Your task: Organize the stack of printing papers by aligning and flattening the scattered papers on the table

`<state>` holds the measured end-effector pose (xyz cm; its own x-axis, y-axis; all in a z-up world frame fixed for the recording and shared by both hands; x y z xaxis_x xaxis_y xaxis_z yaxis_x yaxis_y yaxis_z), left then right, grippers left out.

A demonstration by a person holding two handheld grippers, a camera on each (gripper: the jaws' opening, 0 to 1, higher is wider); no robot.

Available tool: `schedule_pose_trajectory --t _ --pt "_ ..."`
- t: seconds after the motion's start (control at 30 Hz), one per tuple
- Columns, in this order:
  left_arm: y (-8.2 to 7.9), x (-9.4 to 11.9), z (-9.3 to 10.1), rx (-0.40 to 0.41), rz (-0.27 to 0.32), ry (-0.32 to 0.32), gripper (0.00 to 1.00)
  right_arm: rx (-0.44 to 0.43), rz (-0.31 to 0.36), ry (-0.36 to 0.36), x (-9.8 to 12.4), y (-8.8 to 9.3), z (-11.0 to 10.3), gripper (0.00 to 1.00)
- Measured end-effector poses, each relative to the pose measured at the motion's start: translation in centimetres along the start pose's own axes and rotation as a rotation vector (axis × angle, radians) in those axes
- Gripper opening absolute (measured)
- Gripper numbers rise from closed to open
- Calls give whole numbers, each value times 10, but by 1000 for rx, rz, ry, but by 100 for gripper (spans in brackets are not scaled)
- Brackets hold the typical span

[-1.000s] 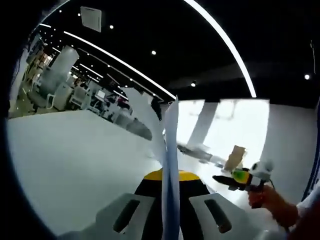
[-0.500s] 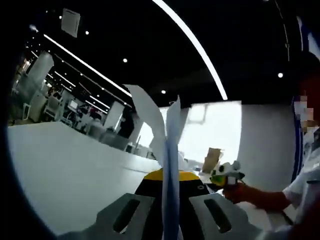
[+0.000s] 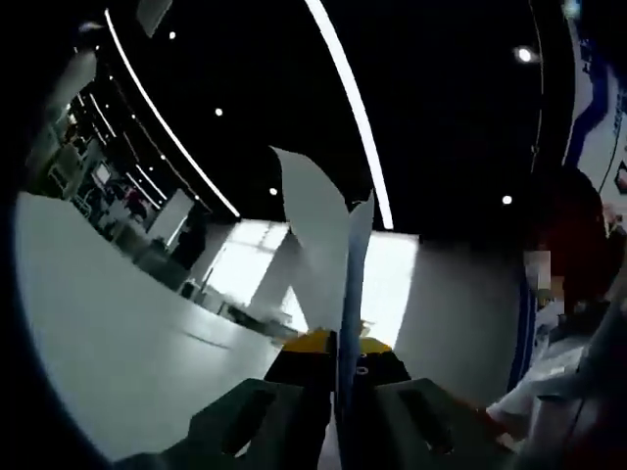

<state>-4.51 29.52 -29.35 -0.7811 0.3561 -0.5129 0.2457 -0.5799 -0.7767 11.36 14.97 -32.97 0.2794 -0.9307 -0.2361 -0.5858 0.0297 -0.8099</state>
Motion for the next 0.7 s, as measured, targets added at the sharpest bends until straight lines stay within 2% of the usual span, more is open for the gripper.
schedule_pose_trajectory --t 0.13,0.23,0.33,0.37,0.47,0.6,0.7 --pt "-2 0 6 41 19 42 6 -23 25 -80 -3 -1 -12 63" --pt "-2 -1 9 83 27 63 6 -56 46 -160 -5 -1 -23 53" --pt "1 -3 13 109 26 78 6 -65 17 -198 -7 3 -28 47" --pt "2 -5 16 126 23 90 6 -77 -28 -221 -8 9 -32 46" --pt "3 -6 17 122 19 93 6 -80 -87 -243 -10 18 -38 37" --pt "4 -6 18 123 14 90 6 -89 -94 -279 -9 19 -44 19" --pt "5 -6 16 114 6 78 6 -71 -105 -280 -8 20 -46 15"
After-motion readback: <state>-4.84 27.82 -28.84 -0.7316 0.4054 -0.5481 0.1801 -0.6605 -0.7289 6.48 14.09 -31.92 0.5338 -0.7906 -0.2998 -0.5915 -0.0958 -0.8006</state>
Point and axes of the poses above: the point that each gripper's makers call its tool centre point, and the gripper's own axes: x roughly backward along the fingers, z roughly to its right, y roughly out of its underside, the point moved 6 cm from there along x, roughly backward along the fingers, and after that the axes turned 1 degree about -y, right-handed, at the moved point
